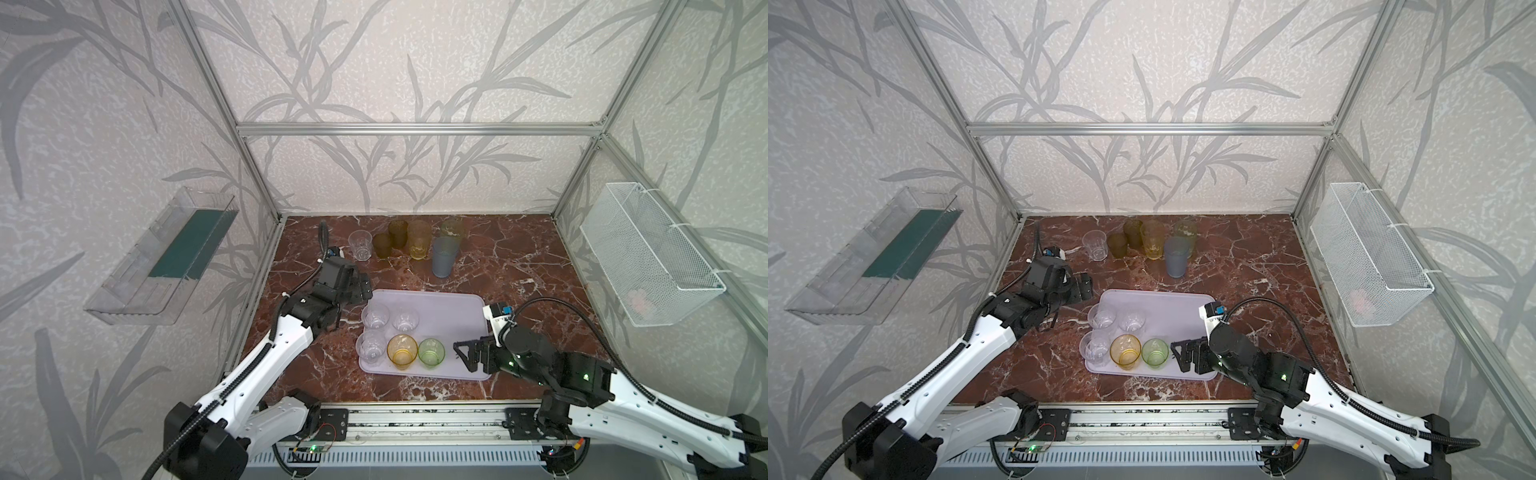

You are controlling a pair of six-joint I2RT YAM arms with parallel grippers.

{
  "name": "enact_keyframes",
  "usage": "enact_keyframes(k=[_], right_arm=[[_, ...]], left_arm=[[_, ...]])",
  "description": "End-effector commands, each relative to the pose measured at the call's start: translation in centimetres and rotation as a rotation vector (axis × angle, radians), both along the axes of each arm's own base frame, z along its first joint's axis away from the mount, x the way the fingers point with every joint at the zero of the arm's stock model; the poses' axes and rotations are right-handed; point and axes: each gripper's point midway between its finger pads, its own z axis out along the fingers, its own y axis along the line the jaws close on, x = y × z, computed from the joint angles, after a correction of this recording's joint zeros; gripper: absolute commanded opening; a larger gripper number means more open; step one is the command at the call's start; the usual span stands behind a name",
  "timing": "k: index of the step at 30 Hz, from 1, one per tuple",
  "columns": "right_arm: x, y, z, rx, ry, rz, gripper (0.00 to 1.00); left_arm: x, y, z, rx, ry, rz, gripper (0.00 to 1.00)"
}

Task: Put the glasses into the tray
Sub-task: 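Reach the left gripper to the clear glass beyond the tray while the right gripper withdraws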

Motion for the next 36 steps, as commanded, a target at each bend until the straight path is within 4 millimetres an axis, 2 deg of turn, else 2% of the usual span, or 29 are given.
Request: enact_keyframes(k=[1,6,7,13,15,16,22,27,33,36], right_arm=[[-0.3,0.3,-0.9,0.002,0.014,0.019,0.99],[-0.6,0.6,-1.8,0.046,0.03,0.03,0.99],[-0.7,0.6,-2.1,0.053,0.029,0.029,0.99],[-0.6,-0.3,-2.7,0.052,0.006,0.013,0.99],[-0.8,-0.7,-2.7,0.046,-0.001,0.017,0.99],[-0.8,-0.9,-2.8,0.04,-0.004,0.017,0.99],[-1.2,-2.0,-2.8,0.032,-0.034,0.022,0.99],[-1.2,-3.5,-3.1,0.023,-0.044,-0.022,0.99],[-1.2,-4.3,-3.2,0.015,-0.045,-0.049,0.99],[-1.0,-4.3,-3.4,0.002,-0.044,-0.055,0.99]], left_arm=[[2.4,-0.1,1.2,-0.036,-0.023,0.0,0.97],[5.5,1.2,0.3,-0.04,0.03,0.049,0.97],[6.1,1.4,0.1,-0.041,0.044,0.057,0.99],[9.5,2.1,-0.2,-0.024,0.074,0.076,0.99],[10.7,2.3,-0.5,-0.035,0.085,0.088,0.95],[11.2,2.3,-0.9,-0.052,0.1,0.089,0.88],[14.1,2.5,-2.0,-0.043,0.164,0.11,0.78],[15.9,2.5,-3.0,-0.002,0.216,0.097,0.68],[16.9,3.8,-3.9,0.058,0.259,0.131,0.67],[17.5,4.1,-4.5,0.058,0.282,0.134,0.62]])
